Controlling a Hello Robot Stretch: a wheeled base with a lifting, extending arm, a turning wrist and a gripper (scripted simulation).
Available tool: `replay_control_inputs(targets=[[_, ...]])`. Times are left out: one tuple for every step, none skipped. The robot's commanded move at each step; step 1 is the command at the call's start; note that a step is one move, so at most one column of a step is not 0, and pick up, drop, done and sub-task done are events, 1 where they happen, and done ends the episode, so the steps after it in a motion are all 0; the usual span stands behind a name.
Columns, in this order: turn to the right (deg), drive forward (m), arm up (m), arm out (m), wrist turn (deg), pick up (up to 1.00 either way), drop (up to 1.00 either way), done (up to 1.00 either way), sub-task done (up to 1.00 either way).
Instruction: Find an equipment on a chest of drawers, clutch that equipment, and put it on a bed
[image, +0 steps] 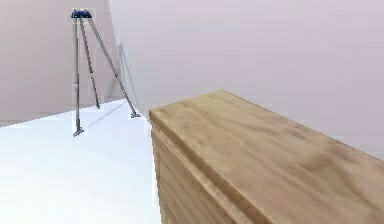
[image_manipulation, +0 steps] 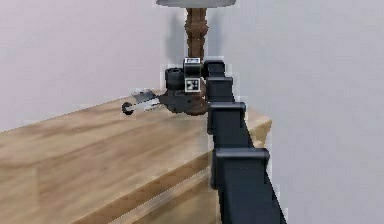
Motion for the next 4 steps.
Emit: replay_control_inputs(targets=[[0.0, 0.0, 0.02, 0.0, 0.0, 0.0, 0.0, 0.0, 0.0], [0.0, 0.0, 0.0, 0.0, -45.0, 0.0, 0.0, 0.0, 0.0], [0.0, 0.0, 0.0, 0.0, -45.0, 0.0, 0.0, 0.0, 0.0], [0.0, 0.0, 0.0, -0.3, 0.0, 0.0, 0.0, 0.0, 0.0]])
